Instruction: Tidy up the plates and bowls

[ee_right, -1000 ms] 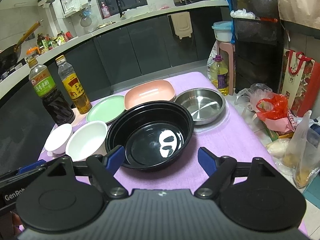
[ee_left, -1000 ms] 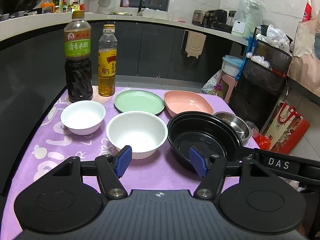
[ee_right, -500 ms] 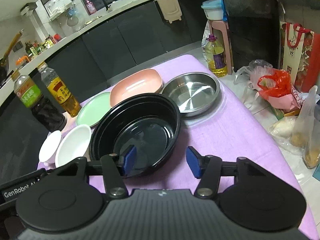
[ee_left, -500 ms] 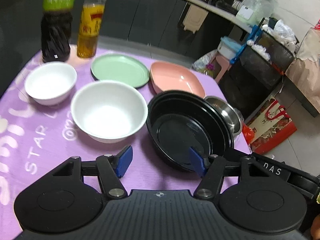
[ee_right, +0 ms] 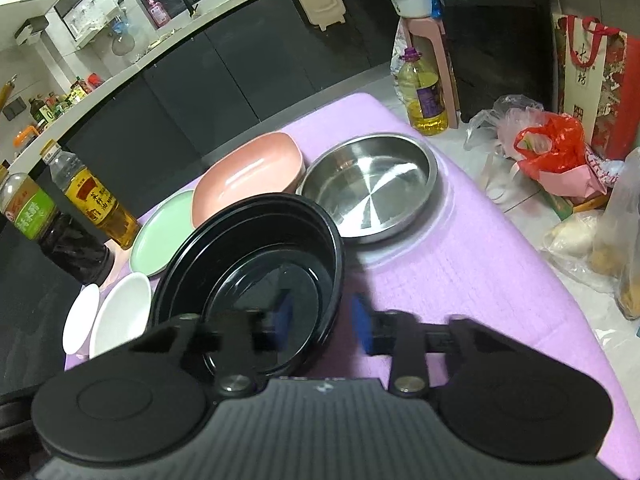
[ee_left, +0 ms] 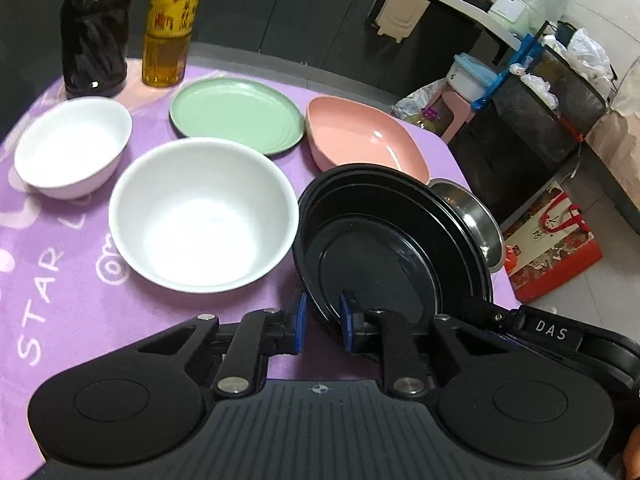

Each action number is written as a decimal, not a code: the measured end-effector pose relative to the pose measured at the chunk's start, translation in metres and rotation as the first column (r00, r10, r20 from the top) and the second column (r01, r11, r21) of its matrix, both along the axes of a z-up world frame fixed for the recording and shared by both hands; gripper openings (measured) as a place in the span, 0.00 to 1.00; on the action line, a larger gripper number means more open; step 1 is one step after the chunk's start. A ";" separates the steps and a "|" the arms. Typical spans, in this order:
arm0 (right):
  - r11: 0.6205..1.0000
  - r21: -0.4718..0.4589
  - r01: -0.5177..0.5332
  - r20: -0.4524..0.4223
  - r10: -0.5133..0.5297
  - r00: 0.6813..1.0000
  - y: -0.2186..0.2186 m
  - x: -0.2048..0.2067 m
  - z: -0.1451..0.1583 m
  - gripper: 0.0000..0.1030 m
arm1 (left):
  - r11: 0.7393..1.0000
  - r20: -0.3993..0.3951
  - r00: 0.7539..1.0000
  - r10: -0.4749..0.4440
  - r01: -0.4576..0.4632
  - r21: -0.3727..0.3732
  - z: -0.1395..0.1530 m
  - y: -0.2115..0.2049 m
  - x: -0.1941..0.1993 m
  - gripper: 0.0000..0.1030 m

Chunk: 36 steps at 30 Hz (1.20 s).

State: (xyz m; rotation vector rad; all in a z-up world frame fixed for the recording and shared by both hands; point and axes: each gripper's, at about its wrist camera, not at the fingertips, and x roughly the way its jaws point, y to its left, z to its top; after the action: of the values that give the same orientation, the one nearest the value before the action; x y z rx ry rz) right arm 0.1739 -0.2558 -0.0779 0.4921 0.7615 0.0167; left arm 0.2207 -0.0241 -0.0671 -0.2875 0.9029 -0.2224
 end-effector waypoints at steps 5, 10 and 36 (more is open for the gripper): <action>1.000 -0.016 -0.010 0.015 0.010 1.000 -0.002 -0.019 0.004 0.13 | 0.999 0.018 0.999 -0.045 0.045 0.013 0.008 -0.001 -0.018 0.16; 0.999 -0.040 -0.016 0.043 0.018 0.999 0.001 -0.043 0.016 0.13 | 0.997 0.046 0.996 -0.077 0.076 0.023 0.018 0.003 -0.049 0.17; 0.976 -0.099 -0.192 0.077 0.200 0.977 0.068 -0.159 0.030 0.15 | 0.998 0.126 0.992 0.003 -0.011 0.063 0.037 0.079 -0.212 0.17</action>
State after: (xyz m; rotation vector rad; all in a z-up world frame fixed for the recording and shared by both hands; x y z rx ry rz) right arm 0.0151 -0.1883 -0.0479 0.3259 0.7198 0.1857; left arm 0.0082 0.0545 -0.0304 -0.2154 0.7824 -0.2029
